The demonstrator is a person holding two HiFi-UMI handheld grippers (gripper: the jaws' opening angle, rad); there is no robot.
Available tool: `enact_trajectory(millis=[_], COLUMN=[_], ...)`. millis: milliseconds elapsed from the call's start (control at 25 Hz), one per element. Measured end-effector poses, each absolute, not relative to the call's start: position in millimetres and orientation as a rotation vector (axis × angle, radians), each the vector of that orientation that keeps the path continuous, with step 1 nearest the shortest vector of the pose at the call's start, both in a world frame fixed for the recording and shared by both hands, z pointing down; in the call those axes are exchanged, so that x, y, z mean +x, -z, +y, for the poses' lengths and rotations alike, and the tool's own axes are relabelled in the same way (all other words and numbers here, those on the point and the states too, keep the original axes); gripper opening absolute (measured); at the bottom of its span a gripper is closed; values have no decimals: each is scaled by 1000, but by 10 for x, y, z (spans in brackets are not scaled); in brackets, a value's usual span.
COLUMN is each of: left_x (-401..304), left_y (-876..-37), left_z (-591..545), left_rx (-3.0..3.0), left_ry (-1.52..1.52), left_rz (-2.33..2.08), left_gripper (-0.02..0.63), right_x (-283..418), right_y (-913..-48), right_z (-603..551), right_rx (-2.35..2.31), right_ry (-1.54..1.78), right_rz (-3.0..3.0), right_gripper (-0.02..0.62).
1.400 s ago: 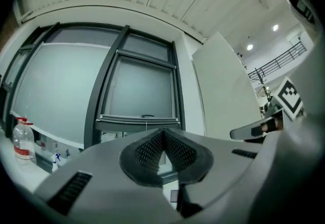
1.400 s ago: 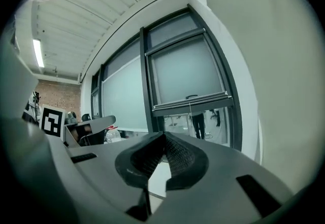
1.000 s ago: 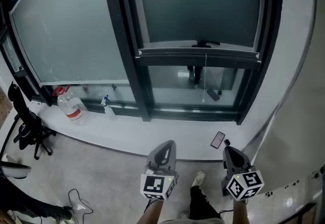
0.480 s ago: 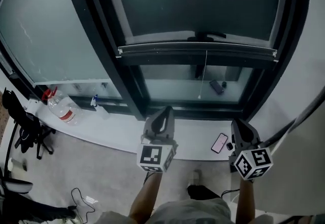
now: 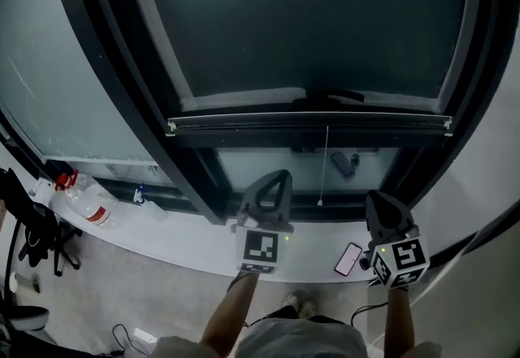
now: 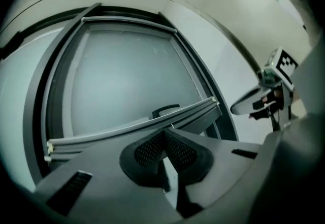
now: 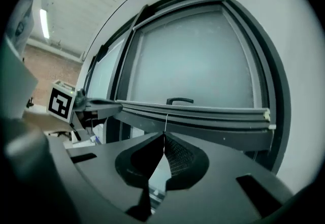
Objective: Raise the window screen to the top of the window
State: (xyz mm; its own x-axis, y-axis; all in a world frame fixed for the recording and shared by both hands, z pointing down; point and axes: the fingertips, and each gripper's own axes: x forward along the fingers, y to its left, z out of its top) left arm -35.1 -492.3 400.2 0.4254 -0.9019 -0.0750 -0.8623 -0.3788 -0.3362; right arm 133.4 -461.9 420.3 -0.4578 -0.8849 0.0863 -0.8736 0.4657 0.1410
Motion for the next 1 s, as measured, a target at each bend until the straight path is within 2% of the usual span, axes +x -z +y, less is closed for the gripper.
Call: enact_trajectory(millis=[160,280,320,400,680,1000], left_x=[-240,-262,-296,-388,-840,-1149], left_y=[-4054,-4008,-3977,-3941,-4021,-4066], left_z=[-5415,-5665,-5733,-5868,-6172,-6246], left_rx=[-2203,-2083,-2027,-1938,-1736,-1719], left_ry=[565,790,848,947,1226,1313], left_rz=[1282,1123,1088,1036,981,995], left_gripper=[2,3,9,74,83,78], right_x=[1190,1086,1057,1015,1011,1184], right_y=[-4012,-3870,-3828,-3770,-4042,-4092], right_z=[-5067,-5374,-5467,-5655,-6074,-6283], right_rx=[1392,1184,1123,1024,774,769], right_ry=[459,729,795,879,906,878], right_rz=[-2343,-2107,-2040,-1938,-1670,-1586], right_gripper=[6,79,81,81,80,48])
